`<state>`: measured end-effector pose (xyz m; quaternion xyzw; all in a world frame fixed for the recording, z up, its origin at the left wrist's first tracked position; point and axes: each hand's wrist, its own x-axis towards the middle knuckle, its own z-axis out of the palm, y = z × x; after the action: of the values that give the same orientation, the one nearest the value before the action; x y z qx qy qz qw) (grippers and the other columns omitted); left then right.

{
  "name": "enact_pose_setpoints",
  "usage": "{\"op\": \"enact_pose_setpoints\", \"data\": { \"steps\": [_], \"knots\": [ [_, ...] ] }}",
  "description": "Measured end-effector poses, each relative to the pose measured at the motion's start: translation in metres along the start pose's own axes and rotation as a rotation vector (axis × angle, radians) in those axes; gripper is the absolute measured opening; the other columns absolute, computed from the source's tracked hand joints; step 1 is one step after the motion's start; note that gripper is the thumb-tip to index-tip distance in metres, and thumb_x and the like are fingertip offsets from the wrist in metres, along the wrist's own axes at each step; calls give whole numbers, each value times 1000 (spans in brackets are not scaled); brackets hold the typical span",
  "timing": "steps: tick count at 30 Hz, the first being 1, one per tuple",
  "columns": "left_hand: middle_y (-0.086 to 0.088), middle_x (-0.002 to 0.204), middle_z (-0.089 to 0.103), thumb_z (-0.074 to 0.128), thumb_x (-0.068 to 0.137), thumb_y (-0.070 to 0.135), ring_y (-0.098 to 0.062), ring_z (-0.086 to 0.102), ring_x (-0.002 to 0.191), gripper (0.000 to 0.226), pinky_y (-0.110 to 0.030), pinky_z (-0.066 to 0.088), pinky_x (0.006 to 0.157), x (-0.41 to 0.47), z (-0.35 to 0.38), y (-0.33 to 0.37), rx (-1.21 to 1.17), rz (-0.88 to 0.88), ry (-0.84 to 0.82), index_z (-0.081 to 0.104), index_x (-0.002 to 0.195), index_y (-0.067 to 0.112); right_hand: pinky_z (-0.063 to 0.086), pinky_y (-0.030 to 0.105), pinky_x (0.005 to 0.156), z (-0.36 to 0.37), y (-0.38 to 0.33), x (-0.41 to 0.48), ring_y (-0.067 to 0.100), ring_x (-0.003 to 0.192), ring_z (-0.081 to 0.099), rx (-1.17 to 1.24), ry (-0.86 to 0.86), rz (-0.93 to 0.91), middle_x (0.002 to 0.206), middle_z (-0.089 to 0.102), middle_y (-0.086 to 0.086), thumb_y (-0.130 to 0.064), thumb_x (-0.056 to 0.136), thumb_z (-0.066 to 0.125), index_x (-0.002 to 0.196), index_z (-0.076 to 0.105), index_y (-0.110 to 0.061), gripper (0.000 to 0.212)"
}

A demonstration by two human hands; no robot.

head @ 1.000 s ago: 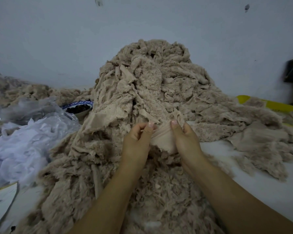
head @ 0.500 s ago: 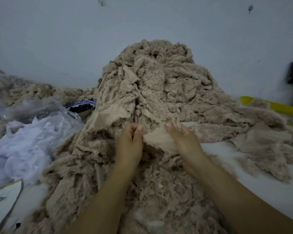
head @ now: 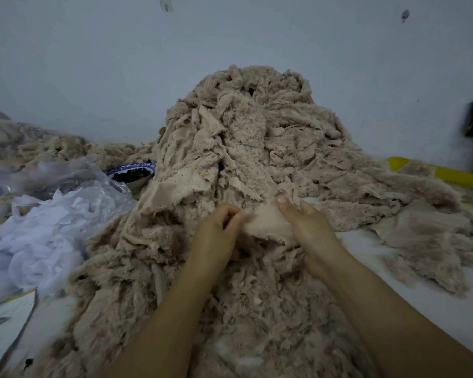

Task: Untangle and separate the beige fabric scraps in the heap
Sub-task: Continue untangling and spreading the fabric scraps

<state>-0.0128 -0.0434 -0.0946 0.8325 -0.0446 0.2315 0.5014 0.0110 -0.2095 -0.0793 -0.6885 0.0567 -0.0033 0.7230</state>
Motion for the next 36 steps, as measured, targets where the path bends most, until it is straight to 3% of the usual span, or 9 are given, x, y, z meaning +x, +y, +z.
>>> {"op": "enact_pose_setpoints", "data": {
  "steps": [5, 10, 17, 21, 23, 25, 30, 33, 36],
  "knots": [
    [21, 66, 60, 66, 95, 34, 6, 52, 58, 18, -8, 38, 51, -5, 8, -4, -13, -65, -149, 64, 81, 23, 44, 18, 80, -2, 2, 2, 14, 113, 52, 14, 38, -55, 151, 44, 7, -50, 91, 64, 155, 27, -9, 84],
    [1, 70, 55, 65, 94, 37, -6, 47, 58, 31, -23, 35, 52, -2, 6, -10, 91, -162, -128, 50, 78, 16, 37, 34, 111, -1, 4, 3, 20, 137, 44, 28, 43, -88, 156, 38, 5, -55, 88, 64, 155, 25, -10, 89],
    [-2, 68, 49, 49, 102, 26, -17, 44, 62, 29, -30, 28, 51, 2, 4, -14, 201, -231, -74, 48, 75, 14, 32, 24, 98, 3, 4, -4, 16, 137, 40, 13, 2, -134, 157, 36, 4, -54, 89, 62, 155, 28, -10, 86],
    [4, 55, 52, 49, 100, 23, -10, 45, 48, 31, -21, 32, 43, 5, 1, -11, -299, -556, 155, 55, 70, 20, 34, 15, 91, 11, 3, -12, 2, 117, 40, -31, -56, -194, 150, 44, -1, -56, 88, 62, 153, 33, -13, 83],
    [4, 51, 52, 48, 103, 33, -13, 44, 46, 37, -21, 32, 45, 8, -13, -14, -556, -676, 285, 53, 69, 18, 38, 26, 101, 4, -3, -10, 8, 122, 46, 46, -15, -187, 144, 50, -2, -58, 84, 64, 150, 38, -16, 83],
    [-5, 61, 53, 49, 103, 40, -18, 46, 56, 38, -27, 37, 57, 7, -23, -18, -572, -610, 257, 55, 75, 14, 41, 37, 108, -8, -7, -3, 16, 122, 54, 132, 48, -164, 140, 55, 1, -56, 85, 65, 150, 37, -15, 82],
    [-9, 74, 70, 57, 99, 36, -20, 64, 66, 31, -24, 50, 62, -6, -1, -2, -183, -313, -77, 62, 86, 9, 42, 43, 112, -11, 3, 5, 20, 131, 51, 154, 49, -86, 149, 48, 6, -54, 90, 62, 154, 29, -14, 83],
    [19, 99, 73, 55, 92, 63, 10, 65, 86, 30, -5, 47, 64, -11, -2, 10, -215, -199, -98, 71, 98, 39, 51, 41, 103, -7, 5, 2, 19, 115, 65, 260, -36, -76, 132, 65, 6, -46, 91, 65, 144, 45, -15, 65],
    [46, 94, 63, 38, 73, 92, 28, 54, 93, 54, 8, 37, 67, -18, -3, 23, -339, -197, -226, 72, 93, 56, 59, 33, 87, -1, 6, -4, 18, 101, 72, 343, -150, -123, 108, 76, 4, -39, 88, 67, 124, 61, -16, 42]
  ]
}}
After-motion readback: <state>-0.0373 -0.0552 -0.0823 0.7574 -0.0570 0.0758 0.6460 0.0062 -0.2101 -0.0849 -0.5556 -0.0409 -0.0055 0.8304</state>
